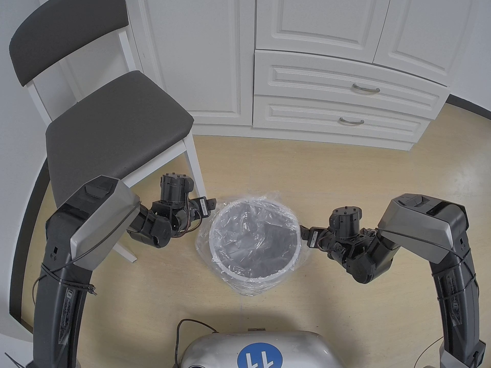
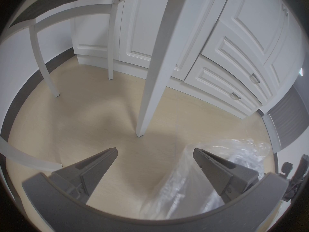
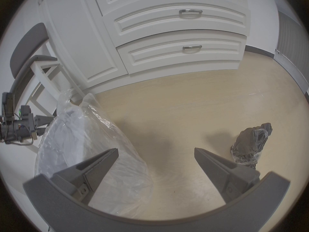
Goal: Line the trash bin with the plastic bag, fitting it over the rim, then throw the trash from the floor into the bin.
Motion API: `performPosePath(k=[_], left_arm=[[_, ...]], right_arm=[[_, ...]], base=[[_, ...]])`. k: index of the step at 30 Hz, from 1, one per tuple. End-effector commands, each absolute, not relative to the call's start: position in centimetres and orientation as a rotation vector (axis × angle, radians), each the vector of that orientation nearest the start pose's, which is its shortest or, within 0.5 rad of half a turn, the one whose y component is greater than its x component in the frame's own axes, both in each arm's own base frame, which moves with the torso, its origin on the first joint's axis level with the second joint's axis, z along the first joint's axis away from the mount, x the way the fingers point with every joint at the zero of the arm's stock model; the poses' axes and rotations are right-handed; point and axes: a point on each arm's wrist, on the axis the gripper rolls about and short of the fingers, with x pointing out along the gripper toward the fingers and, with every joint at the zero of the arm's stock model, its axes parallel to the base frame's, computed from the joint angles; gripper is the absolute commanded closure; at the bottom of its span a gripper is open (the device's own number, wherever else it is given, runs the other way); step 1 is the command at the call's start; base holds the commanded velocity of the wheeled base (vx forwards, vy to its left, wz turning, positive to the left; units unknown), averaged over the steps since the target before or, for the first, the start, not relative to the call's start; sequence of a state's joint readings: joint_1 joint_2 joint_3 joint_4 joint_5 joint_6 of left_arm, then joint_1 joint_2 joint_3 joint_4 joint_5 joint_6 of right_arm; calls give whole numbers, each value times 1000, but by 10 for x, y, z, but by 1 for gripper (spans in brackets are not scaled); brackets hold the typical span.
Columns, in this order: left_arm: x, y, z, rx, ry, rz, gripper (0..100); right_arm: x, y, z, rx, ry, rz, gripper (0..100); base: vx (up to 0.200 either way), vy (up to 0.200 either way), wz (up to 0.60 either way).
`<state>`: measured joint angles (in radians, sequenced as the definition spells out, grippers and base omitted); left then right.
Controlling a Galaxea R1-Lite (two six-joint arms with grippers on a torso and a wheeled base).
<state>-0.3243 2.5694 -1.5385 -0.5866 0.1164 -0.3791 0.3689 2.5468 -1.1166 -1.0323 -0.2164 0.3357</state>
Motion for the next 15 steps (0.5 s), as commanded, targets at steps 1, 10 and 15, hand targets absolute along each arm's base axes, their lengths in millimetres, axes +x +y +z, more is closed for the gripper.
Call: performPosePath(k=[1, 10, 15], left_arm=[[461, -155, 35, -281, 454, -157, 0], [445, -157, 47, -232, 468, -202, 0], [443, -156, 49, -231, 466, -202, 0]], right_arm=[[402, 163, -36, 199, 432, 108, 0], [360, 191, -51, 134, 548, 237, 0], [356, 184, -46, 91, 550, 238, 0]], base=[[0, 0, 0], [0, 0, 0], [0, 0, 0]])
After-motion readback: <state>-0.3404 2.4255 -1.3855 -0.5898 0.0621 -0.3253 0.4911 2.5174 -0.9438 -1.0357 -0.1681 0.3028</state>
